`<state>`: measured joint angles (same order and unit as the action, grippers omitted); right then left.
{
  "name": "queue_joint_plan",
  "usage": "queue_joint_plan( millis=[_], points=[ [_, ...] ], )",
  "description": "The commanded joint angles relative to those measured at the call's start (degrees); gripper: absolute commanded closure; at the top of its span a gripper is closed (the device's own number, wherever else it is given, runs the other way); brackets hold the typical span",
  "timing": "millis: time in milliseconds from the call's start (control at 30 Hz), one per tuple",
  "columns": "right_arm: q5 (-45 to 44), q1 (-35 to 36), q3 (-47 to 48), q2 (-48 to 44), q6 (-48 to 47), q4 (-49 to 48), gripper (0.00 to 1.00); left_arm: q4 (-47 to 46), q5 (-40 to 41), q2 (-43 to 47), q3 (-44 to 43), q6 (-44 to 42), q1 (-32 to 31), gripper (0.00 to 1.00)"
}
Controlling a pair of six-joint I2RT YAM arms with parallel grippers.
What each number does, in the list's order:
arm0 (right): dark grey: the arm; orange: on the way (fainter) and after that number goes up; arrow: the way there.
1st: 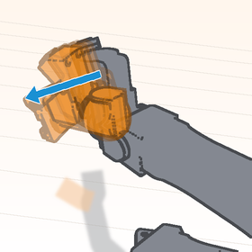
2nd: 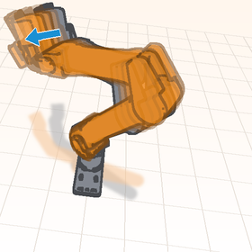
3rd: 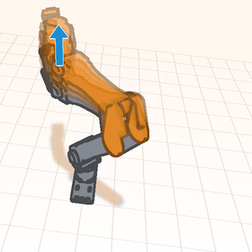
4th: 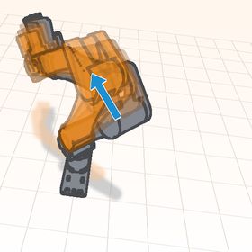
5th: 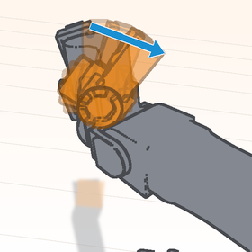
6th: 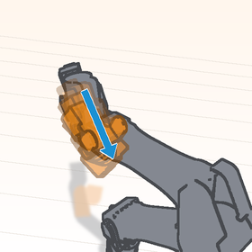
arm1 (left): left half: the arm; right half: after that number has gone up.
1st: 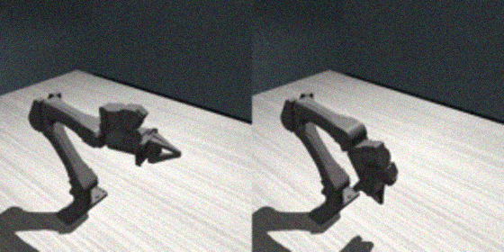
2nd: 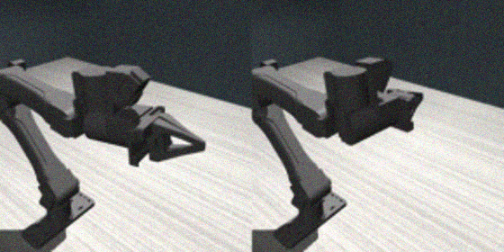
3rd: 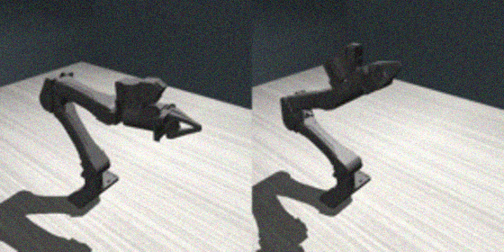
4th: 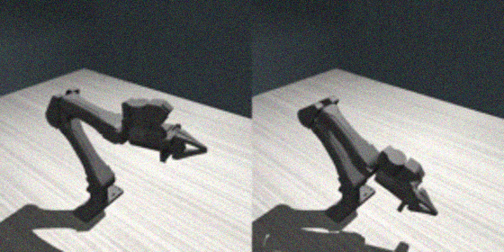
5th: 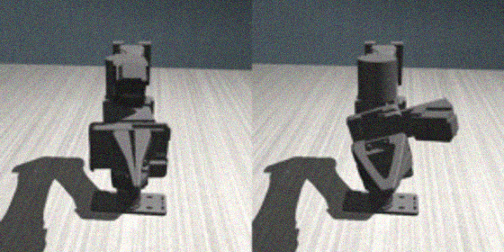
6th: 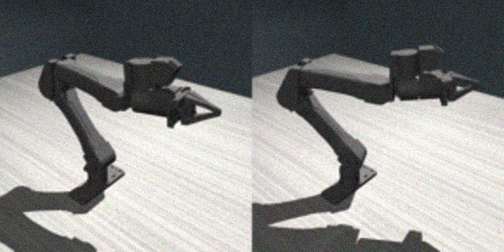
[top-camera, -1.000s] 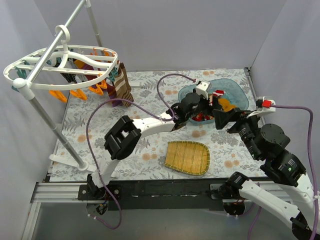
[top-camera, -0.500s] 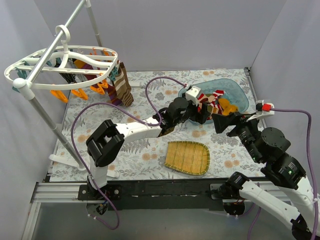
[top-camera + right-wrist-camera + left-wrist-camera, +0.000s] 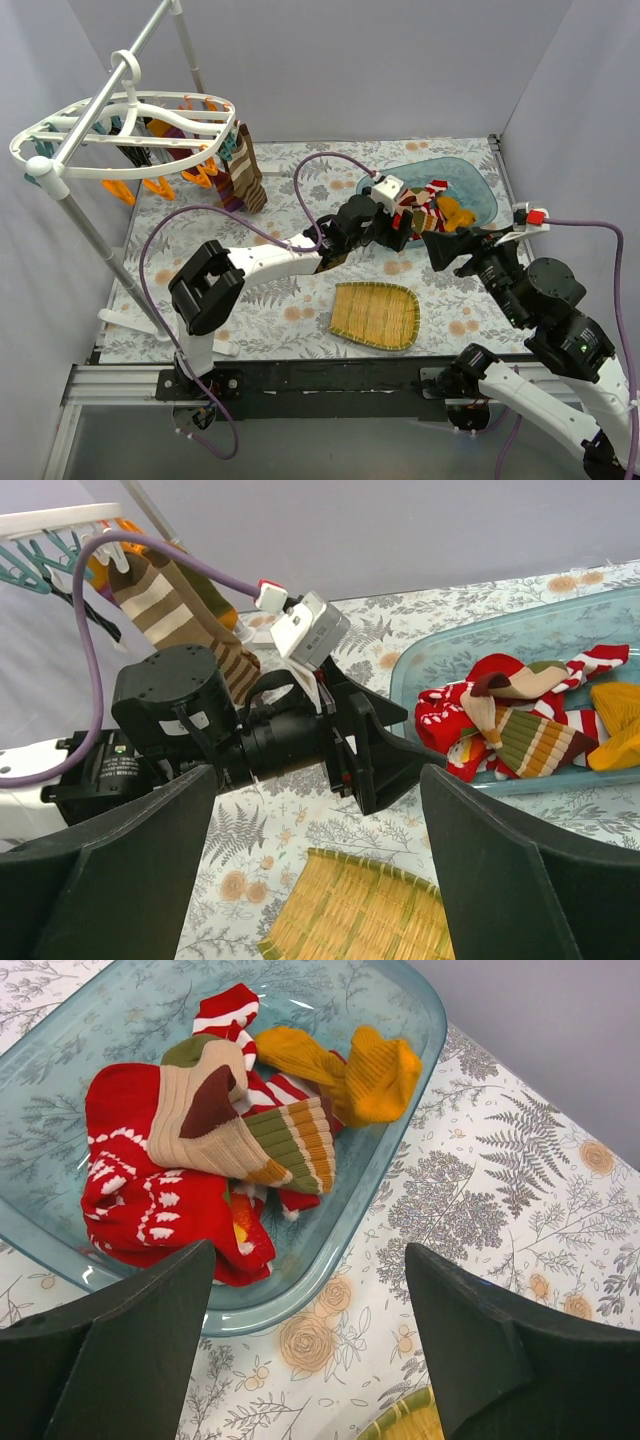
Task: Remove the socks clipped to the hanger
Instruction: Remove the sock from the hanger.
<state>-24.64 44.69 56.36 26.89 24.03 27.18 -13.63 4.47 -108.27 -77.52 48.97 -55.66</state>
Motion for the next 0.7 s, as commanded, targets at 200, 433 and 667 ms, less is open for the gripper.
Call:
queue_joint_plan(
  millis=[200,433,667],
  points=[
    [2.1,0.0,0.9,1.3,0.1,-0.9,0.09,0.8,1.2,8.7,1.8,-0.7,-0.4,0.24],
    [2.6,0.0,1.4,3.8,-1.1,-1.7,0.09,0.8,1.2,9.4,2.5,-0.8,-0.4,0.23],
    [3.0,0.0,0.7,8.8,-2.5,-6.7,0.08,0.3,1.1,13.9,8.0,3.5,-0.6,0.24]
  ],
)
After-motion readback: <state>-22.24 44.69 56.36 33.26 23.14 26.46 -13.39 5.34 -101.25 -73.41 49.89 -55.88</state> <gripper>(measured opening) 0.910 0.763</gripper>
